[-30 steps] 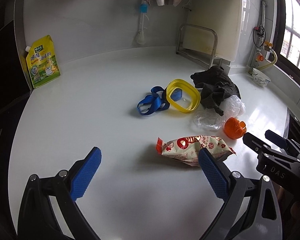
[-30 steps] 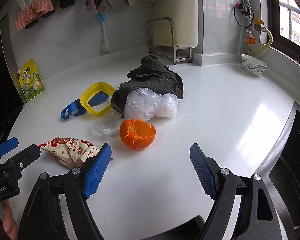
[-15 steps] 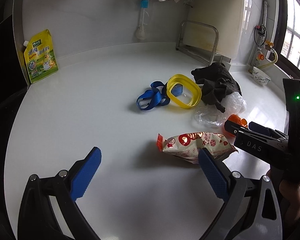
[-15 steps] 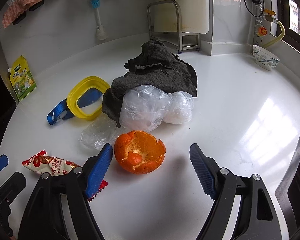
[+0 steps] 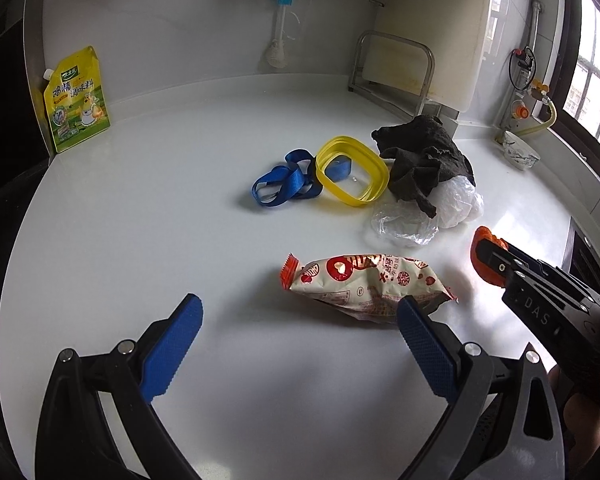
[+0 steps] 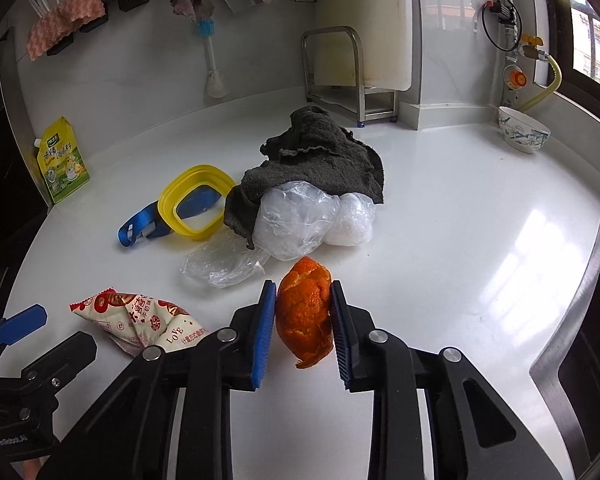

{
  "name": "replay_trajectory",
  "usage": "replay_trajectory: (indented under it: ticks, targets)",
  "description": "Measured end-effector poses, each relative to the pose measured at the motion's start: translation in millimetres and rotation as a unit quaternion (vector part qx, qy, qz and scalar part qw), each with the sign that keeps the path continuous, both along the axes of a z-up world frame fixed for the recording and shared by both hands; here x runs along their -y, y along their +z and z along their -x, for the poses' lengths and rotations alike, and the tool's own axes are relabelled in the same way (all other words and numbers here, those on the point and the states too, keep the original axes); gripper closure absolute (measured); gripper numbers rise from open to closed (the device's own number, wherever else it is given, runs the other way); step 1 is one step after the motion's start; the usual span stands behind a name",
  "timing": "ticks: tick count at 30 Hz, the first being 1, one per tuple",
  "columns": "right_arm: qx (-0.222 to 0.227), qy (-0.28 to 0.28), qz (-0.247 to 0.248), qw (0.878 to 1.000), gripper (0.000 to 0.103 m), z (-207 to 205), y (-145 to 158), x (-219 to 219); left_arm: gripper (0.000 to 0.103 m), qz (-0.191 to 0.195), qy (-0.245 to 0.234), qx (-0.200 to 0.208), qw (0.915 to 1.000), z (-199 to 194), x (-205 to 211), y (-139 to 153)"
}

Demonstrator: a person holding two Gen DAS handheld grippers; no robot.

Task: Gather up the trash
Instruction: 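Grasp the red-and-white snack wrapper with the left tool while the right tool holds the peel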

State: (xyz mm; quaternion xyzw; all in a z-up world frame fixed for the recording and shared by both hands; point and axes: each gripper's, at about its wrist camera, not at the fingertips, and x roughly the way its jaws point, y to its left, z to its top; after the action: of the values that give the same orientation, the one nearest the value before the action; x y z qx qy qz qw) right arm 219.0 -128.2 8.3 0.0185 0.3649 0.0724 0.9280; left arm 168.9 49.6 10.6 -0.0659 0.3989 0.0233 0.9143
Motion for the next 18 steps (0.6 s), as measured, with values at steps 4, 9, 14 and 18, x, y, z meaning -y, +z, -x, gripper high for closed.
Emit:
replay_trajectory:
  ticks: [4, 9, 14, 18]
  targets:
    - [0.021, -0.034, 0.014, 0.999, 0.077, 23.2, 7.5, 24.0, 0.007, 0.014, 0.022, -0.002, 0.9996, -0.9, 7.7, 2.3]
    - [0.024, -0.070, 0.015, 0.997, 0.077, 47.1, 9.4, 55.5, 0.007, 0.027, 0.055, -0.010, 0.9981, -6.6, 20.0, 2.5]
    - [0.019, -0.090, -0.004, 0.996, 0.077, 65.4, 2.2, 76.4, 0.007, 0.023, 0.103, -0.018, 0.9943, -17.5, 24.0, 1.9]
    - [0.018, -0.094, -0.015, 0.995, 0.077, 74.3, -2.1, 84.3, 0.007, 0.008, 0.129, -0.033, 0.9911, -28.5, 27.9, -5.2]
